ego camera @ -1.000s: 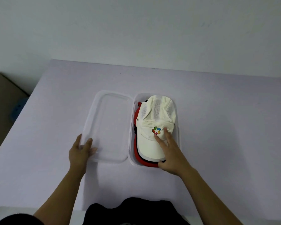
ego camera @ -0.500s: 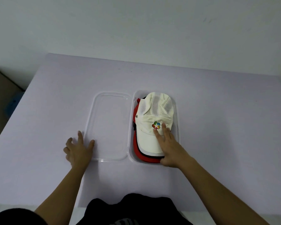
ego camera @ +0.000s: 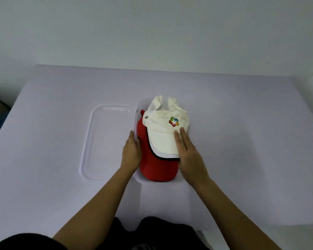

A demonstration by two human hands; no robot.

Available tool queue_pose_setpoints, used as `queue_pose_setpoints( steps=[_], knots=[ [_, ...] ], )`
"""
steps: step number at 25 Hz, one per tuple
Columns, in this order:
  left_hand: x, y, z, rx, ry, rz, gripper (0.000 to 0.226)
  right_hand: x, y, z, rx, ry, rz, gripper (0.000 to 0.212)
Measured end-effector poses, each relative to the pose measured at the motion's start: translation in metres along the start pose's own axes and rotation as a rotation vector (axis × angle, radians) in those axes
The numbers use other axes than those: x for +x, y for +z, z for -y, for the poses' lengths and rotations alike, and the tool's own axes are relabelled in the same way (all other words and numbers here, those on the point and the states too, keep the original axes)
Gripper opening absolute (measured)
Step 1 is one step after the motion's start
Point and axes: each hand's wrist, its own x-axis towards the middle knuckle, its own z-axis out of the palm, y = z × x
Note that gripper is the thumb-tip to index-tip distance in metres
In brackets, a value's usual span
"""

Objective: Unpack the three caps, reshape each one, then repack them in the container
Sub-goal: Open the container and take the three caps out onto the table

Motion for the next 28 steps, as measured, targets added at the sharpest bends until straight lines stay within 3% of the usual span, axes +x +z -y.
queue_pose_setpoints(
  steps=[3,7,10,16,26,28],
  knots=[
    [-0.001,0.003,0.006,0.05,-0.001,-0.048,0.048,0.006,-0.023,-0.016,0.022,-0.093,-0.223,0.064],
    [0.0,0.01,0.006,0.104,-0.032,-0.064,0.048,0.002,-0.041,-0.069,-0.018,-0.014,-0.348,0.053],
    [0.001,0.013,0.01,0.151,-0.048,-0.09,0.05,-0.005,-0.034,-0.12,-0.063,0.127,-0.236,0.066],
    [0.007,0.02,0.014,0.186,-0.09,-0.109,0.05,0.012,-0.005,-0.189,-0.174,0.228,0.244,0.082],
    [0.007,0.021,0.016,0.201,-0.091,-0.117,0.051,0.106,-0.009,-0.189,-0.173,0.241,0.466,0.09],
    [0.007,0.019,0.015,0.187,-0.102,-0.106,0.052,0.093,-0.011,-0.15,-0.074,0.144,0.363,0.083]
  ],
)
